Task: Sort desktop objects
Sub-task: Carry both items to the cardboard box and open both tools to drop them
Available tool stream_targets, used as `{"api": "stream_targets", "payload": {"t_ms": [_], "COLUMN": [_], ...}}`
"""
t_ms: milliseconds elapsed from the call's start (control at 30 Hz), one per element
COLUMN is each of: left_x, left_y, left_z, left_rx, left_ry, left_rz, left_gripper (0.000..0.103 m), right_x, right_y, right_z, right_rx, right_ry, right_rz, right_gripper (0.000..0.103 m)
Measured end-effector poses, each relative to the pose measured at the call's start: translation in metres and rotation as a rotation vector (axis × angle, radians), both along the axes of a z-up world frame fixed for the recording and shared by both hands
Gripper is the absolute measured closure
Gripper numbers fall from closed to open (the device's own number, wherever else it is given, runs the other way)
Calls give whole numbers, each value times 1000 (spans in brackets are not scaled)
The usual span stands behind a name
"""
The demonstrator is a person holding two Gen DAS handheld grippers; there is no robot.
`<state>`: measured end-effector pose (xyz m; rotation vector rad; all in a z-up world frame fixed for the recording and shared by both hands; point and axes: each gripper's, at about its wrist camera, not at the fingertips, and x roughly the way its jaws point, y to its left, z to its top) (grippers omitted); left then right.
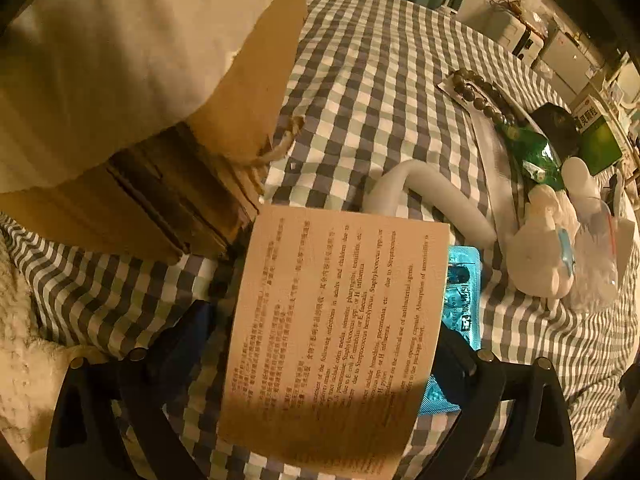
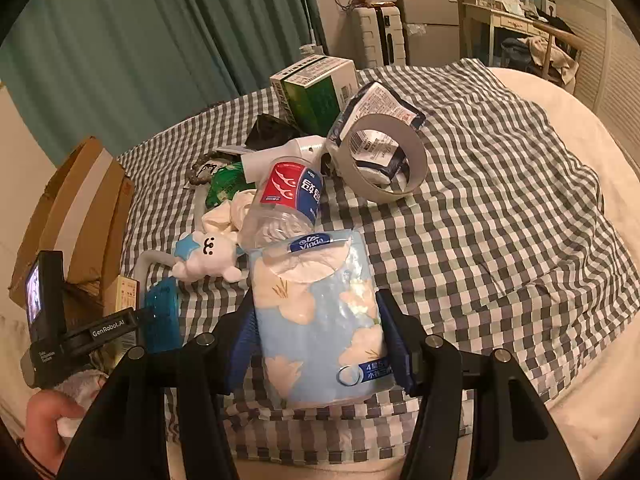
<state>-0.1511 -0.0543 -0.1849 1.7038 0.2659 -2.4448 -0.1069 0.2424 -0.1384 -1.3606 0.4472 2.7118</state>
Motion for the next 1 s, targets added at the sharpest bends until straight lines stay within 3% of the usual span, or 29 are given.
{"api": "stream_targets", "payload": {"t_ms": [33,133,267,600,800,1000], "left_x": [1,7,22,65,54,47], "left_y": [0,2,11,33,17,-7], "left_z": [0,5,13,72,125,198], "left_rx": [2,45,59,28,59,1], "left_ry": [5,34,38,155,214,344], "left_rz": [-1,-20,-64,-222,-198,-223], "left_gripper": [2,22,22,22,22,22], "right_x": [0,-1,1,14,25,28], "right_y": [1,-1,-5,-25,-53,-89], "right_z": [-1,-3,-1,27,61,115], "right_rx": [-3,-1,13,39,85,85], "right_ry": [-2,-8,-4,52,103,189], "right_rz": [0,5,16,48,108,194], "right_gripper": [47,47,47,47,47,47]}}
